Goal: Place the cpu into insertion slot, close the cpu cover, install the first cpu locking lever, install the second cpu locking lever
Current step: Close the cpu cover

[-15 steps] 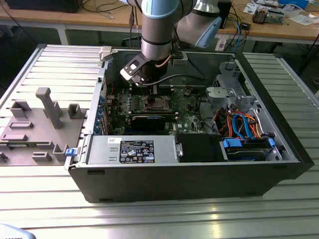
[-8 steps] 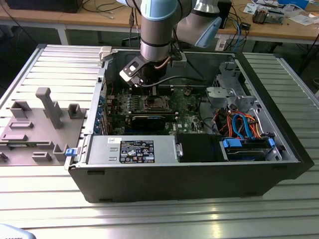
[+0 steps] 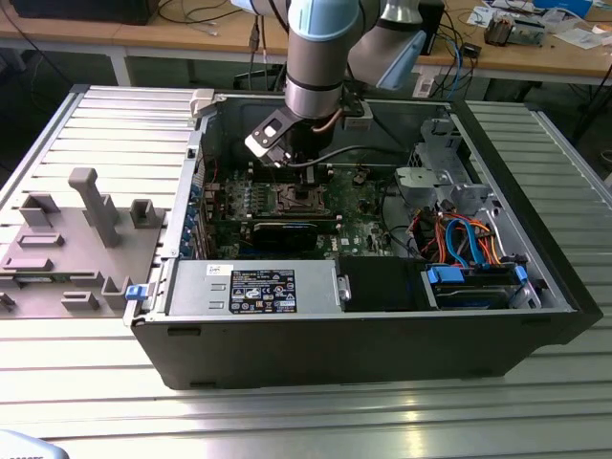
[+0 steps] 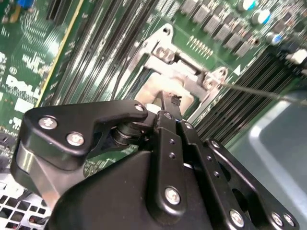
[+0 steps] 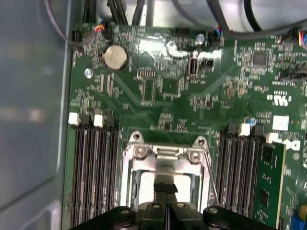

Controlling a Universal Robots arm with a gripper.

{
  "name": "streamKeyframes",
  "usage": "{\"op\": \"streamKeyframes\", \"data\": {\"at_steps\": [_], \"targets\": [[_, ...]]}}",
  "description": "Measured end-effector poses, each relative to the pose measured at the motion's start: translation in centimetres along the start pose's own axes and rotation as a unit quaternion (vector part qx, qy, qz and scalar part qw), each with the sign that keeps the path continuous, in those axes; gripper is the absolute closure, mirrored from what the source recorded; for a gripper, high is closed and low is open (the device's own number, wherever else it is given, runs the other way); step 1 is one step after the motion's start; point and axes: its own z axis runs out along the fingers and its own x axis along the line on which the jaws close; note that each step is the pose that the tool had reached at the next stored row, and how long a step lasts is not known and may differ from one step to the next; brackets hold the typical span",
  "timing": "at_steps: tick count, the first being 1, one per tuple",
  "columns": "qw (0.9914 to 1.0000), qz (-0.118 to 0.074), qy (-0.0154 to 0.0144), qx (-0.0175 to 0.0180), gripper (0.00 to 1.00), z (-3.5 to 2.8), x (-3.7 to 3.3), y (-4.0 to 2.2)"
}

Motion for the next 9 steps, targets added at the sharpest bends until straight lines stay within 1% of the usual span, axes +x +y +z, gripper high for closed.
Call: {"op": "streamKeyframes", "data": {"at_steps": [6,9], "targets": [[0.99999,0.000,0.0004,0.0034,0.89,-0.24,-0.09,1.27],[0.99999,0.000,0.0004,0.0049,0.89,-0.51,-0.12,1.68]]}}
